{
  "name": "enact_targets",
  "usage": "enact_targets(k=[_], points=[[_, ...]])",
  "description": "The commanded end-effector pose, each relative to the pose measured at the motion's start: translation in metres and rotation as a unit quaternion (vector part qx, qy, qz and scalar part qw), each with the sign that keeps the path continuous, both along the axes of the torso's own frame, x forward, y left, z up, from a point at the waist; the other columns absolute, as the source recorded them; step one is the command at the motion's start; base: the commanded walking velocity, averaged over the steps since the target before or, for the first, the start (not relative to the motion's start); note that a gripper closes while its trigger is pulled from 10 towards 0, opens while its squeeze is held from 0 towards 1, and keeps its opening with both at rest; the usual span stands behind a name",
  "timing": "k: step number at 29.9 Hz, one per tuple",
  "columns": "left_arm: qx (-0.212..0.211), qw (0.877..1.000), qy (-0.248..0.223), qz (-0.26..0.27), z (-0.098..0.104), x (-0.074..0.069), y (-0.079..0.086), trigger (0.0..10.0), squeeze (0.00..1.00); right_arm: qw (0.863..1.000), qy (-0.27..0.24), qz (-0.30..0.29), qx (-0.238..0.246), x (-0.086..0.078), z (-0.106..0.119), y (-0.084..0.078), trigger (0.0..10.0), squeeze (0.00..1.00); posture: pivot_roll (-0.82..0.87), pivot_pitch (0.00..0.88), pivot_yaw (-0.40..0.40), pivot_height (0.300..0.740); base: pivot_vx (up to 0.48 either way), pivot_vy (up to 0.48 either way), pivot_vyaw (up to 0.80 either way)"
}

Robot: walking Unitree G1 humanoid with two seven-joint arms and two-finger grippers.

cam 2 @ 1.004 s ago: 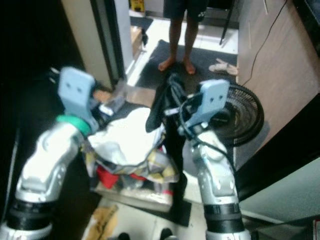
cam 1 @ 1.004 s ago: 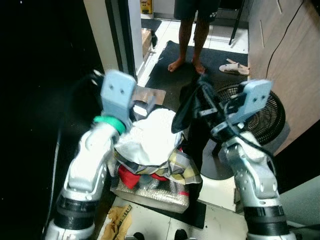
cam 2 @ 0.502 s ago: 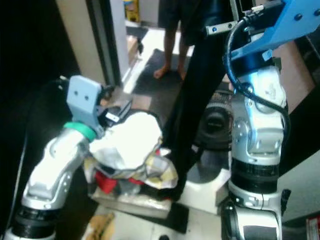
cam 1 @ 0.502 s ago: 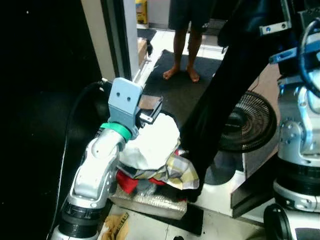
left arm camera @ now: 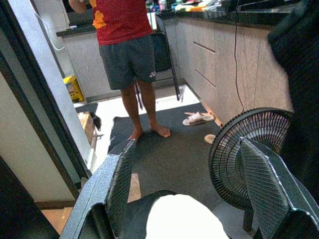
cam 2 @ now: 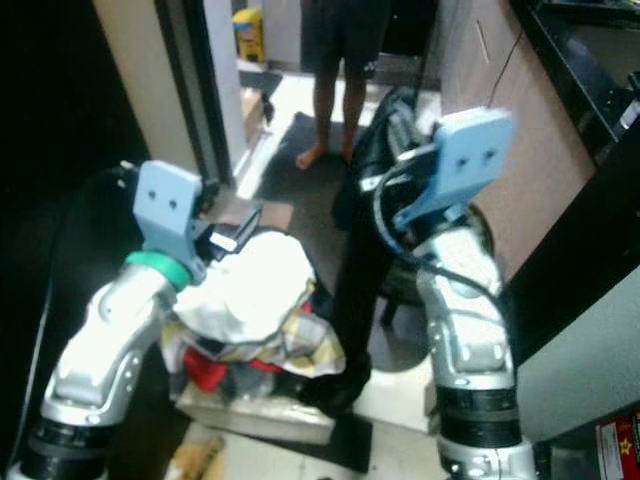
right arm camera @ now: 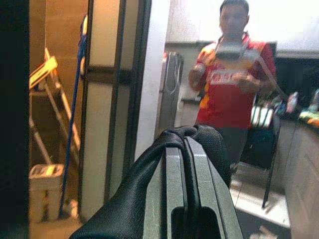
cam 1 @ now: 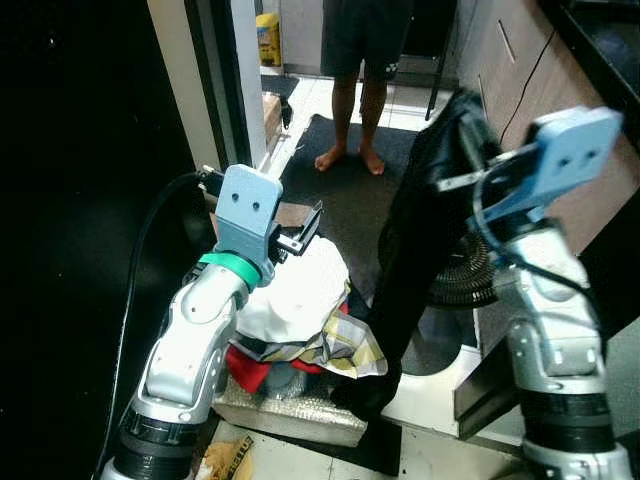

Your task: Clothes washing

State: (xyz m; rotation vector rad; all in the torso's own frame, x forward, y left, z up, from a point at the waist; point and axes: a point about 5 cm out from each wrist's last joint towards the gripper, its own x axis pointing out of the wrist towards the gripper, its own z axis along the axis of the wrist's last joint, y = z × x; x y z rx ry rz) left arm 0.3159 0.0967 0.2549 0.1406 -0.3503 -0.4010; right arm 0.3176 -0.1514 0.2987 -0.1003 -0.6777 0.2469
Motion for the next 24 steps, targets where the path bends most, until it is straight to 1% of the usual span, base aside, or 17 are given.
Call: enact_targets(k=[1, 3, 5, 8, 9, 10, 13, 14, 15, 16, 17, 18, 20, 21, 22, 23, 24], points=[[0.008, 1.0, 0.009, 0.002, -0.006, 0.001, 0.0, 10.0, 0.0, 1.0, -0.004, -0.004, -0.003, -0.001, -0.004, 0.001, 10.0, 0.0, 0.01, 0.098, 0.065, 0.74, 0.0, 0.0, 0.0], [0.006, 1.0, 0.006, 0.003, -0.003, 0.0, 0.001, 10.0, 0.0, 1.0, 0.0, 0.003, 0.005, -0.003, -0.007, 0.005, 10.0, 0.0, 0.01, 0.098, 0.066, 0.74, 0.0, 0.0, 0.0], [0.006, 1.0, 0.005, 0.003, -0.002, 0.0, 0.001, 10.0, 0.0, 1.0, 0.001, 0.004, 0.007, -0.004, -0.007, 0.006, 10.0, 0.0, 0.01, 0.098, 0.066, 0.74, 0.0, 0.0, 0.0], [-0.007, 1.0, -0.028, -0.01, 0.018, -0.003, -0.006, 10.0, 0.0, 1.0, 0.001, 0.018, 0.005, -0.007, -0.01, 0.018, 10.0, 0.0, 0.02, 0.099, 0.065, 0.74, 0.0, 0.0, 0.0], [-0.007, 1.0, -0.028, -0.01, 0.018, -0.003, -0.006, 10.0, 0.0, 1.0, 0.001, 0.018, 0.005, -0.007, -0.01, 0.018, 10.0, 0.0, 0.02, 0.099, 0.065, 0.74, 0.0, 0.0, 0.0], [-0.015, 0.998, -0.051, -0.018, 0.032, -0.004, -0.009, 10.0, 0.0, 1.0, 0.0, 0.021, 0.004, -0.007, -0.011, 0.02, 10.0, 0.0, 0.02, 0.099, 0.064, 0.74, 0.0, 0.0, 0.0], [-0.029, 0.994, -0.103, -0.035, 0.063, -0.006, -0.017, 10.0, 0.0, 1.0, -0.007, 0.026, 0.007, -0.008, -0.009, 0.024, 10.0, 0.0, 0.02, 0.098, 0.062, 0.74, 0.0, 0.0, 0.0], [-0.029, 0.994, -0.103, -0.035, 0.063, -0.006, -0.017, 10.0, 0.0, 1.0, -0.007, 0.026, 0.007, -0.008, -0.009, 0.024, 10.0, 0.0, 0.02, 0.098, 0.062, 0.74, 0.0, 0.0, 0.0], [-0.041, 0.99, -0.126, -0.046, 0.078, -0.006, -0.021, 10.0, 0.0, 0.999, -0.012, 0.029, 0.009, -0.007, -0.006, 0.026, 10.0, 0.0, 0.02, 0.096, 0.062, 0.74, 0.0, 0.0, 0.0], [-0.041, 0.99, -0.126, -0.046, 0.078, -0.006, -0.021, 10.0, 0.0, 0.999, -0.012, 0.029, 0.009, -0.007, -0.006, 0.026, 10.0, 0.0, 0.02, 0.096, 0.062, 0.74, 0.0, 0.0, 0.0], [-0.054, 0.986, -0.148, -0.061, 0.092, -0.01, -0.026, 10.0, 0.0, 0.999, -0.016, 0.032, 0.002, -0.008, -0.007, 0.031, 10.0, 0.0, 0.02, 0.095, 0.062, 0.74, 0.0, 0.0, 0.0], [-0.054, 0.986, -0.148, -0.061, 0.092, -0.01, -0.026, 10.0, 0.0, 0.999, -0.016, 0.032, 0.002, -0.008, -0.007, 0.031, 10.0, 0.0, 0.02, 0.095, 0.062, 0.74, 0.0, 0.0, 0.0], [-0.064, 0.981, -0.166, -0.078, 0.103, -0.014, -0.03, 10.0, 0.0, 0.999, -0.015, 0.039, -0.005, -0.008, -0.009, 0.036, 10.0, 0.0, 0.02, 0.092, 0.066, 0.74, 0.0, 0.0, 0.0], [-0.064, 0.981, -0.166, -0.078, 0.103, -0.014, -0.03, 10.0, 0.0, 0.999, -0.015, 0.039, -0.005, -0.008, -0.009, 0.036, 10.0, 0.0, 0.02, 0.092, 0.066, 0.74, 0.0, 0.0, 0.0], [-0.058, 0.981, -0.165, -0.081, 0.102, -0.015, -0.03, 10.0, 0.0, 0.999, -0.015, 0.041, -0.005, -0.009, -0.01, 0.038, 10.0, 0.0, 0.02, 0.092, 0.069, 0.74, 0.0, 0.0, 0.0], [-0.04, 0.985, -0.147, -0.076, 0.091, -0.014, -0.028, 10.0, 0.0, 0.999, -0.018, 0.04, 0.0, -0.01, -0.008, 0.037, 10.0, 0.0, 0.01, 0.094, 0.073, 0.74, 0.0, 0.0, 0.0], [-0.04, 0.985, -0.147, -0.076, 0.091, -0.014, -0.028, 10.0, 0.0, 0.999, -0.018, 0.04, 0.0, -0.01, -0.008, 0.037, 10.0, 0.0, 0.01, 0.094, 0.073, 0.74, 0.0, 0.0, 0.0]])
